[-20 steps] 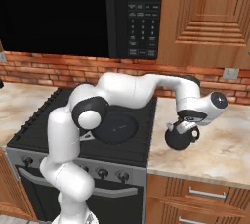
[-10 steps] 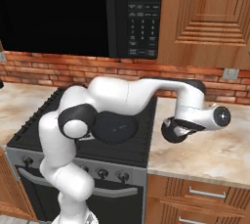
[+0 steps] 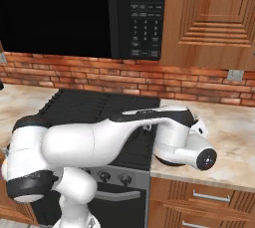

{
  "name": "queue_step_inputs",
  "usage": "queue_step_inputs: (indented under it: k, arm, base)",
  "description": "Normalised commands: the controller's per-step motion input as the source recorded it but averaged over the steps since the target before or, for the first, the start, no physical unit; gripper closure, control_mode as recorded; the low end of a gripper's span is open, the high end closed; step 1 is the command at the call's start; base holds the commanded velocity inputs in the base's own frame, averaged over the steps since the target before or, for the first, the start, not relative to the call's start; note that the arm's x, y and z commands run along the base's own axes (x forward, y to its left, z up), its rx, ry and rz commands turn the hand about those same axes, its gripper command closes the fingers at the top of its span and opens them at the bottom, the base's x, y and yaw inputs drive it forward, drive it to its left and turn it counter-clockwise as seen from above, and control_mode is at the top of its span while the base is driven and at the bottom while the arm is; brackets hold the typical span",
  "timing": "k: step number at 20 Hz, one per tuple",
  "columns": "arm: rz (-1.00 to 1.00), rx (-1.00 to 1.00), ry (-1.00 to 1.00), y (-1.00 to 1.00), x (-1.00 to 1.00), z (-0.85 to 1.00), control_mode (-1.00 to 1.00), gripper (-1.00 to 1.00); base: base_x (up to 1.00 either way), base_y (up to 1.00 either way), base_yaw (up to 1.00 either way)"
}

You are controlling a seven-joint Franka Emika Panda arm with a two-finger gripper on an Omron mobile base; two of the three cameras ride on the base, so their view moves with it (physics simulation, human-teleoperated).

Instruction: Pick the kettle from the counter and place it on a stove burner. Then turn the burner on.

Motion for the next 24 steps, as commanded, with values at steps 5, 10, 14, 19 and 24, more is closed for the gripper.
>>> queue_step_inputs:
  k: [5, 10, 14, 19, 24]
  arm:
    - [-0.04, -0.06, 0.07, 1.00, -0.04, 0.78, -1.00, 1.00]
    - [0.00, -0.19, 0.40, 1.00, 0.00, 0.59, -1.00, 1.00]
    - [0.00, -0.22, 0.48, 1.00, 0.00, 0.32, -1.00, 1.00]
    - [0.00, -0.10, 0.43, 1.00, 0.00, 0.32, -1.00, 1.00]
    - [0.00, -0.02, 0.32, 1.00, 0.00, 0.48, -1.00, 1.00]
  base:
    - [0.00, 0.00, 0.00]
    - [0.00, 0.00, 0.00]
    - [0.00, 0.00, 0.00]
    - [0.00, 0.00, 0.00]
    - [0.00, 0.00, 0.00]
